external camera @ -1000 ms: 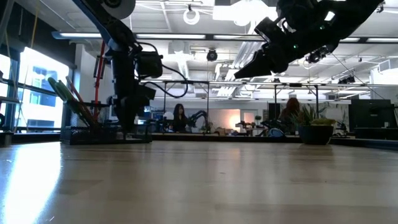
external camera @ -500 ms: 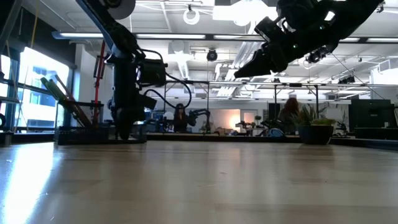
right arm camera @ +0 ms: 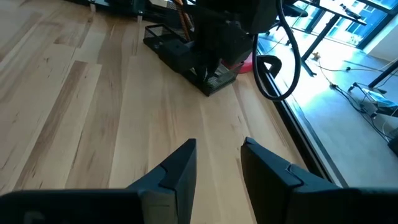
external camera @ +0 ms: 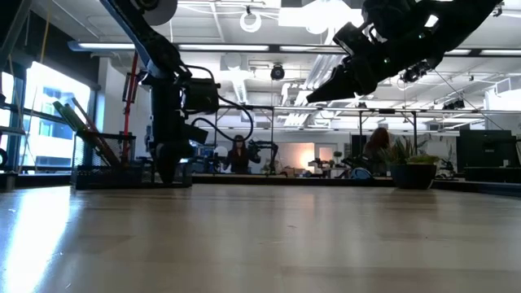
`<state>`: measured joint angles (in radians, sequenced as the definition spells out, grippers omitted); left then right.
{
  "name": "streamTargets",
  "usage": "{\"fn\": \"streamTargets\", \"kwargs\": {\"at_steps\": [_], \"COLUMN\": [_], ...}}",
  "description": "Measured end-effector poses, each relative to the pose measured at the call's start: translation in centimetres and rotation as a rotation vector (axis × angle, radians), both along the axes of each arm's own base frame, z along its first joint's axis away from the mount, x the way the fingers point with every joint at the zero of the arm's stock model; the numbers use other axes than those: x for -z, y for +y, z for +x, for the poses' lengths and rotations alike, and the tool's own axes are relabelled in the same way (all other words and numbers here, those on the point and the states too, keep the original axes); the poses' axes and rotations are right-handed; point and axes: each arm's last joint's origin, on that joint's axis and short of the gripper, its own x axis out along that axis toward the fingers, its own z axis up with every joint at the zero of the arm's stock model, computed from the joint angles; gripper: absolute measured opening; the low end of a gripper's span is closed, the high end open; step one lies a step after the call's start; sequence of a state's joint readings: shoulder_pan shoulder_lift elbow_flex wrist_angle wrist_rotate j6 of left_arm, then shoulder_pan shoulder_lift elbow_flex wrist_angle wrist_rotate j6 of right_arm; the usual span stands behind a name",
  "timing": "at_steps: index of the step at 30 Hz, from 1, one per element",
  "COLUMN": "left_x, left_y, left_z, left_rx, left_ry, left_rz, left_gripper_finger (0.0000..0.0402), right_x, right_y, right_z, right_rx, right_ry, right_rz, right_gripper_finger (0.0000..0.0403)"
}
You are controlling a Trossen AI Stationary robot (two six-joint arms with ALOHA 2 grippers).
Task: Pick and place office supplies into organizer
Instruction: Adjust the green sticky notes in the desk organizer
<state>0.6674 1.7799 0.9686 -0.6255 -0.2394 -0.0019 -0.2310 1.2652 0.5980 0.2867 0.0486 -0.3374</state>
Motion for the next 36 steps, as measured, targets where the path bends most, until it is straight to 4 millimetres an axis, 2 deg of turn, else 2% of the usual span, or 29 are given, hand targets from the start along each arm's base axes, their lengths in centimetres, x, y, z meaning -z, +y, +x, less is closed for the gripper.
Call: {"fn": "streamTargets", "kwargs": {"at_steps": [3,8,15,28,36], "left_x": [0.0,0.1,-0.3,-4.5,-5.3], "left_y": [0.0,0.0,0.0,0.3,-0.2], "left_z": [0.0,0.1,0.2,0.6,0.9], "left_rx": [0.019,0.027,0.03,0.05,0.069], "left_ry": [0.006,-0.001,0.011,0.019,-0.019], "left_rz": [-0.002,-0.01,-0.02,-0.049,-0.158], "left_gripper_finger": [0.0079,0.001,0.0003,0.0,0.0], "right_x": [0.0,0.0,0.0,0.1,0.1], "right_y": [0.0,0.0,0.0,0.0,0.0], "right_z": [0.0,0.0,0.0,0.0,0.0], "right_rx": [0.0,0.0,0.0,0.001,0.001], "right_ry": [0.003,0.002,0.002,0.014,0.014], "right_rz": [0.001,0.0,0.0,-0.001,-0.001], "right_gripper_finger": [0.0117,0.0117,0.0117,0.0117,0.0117]}}
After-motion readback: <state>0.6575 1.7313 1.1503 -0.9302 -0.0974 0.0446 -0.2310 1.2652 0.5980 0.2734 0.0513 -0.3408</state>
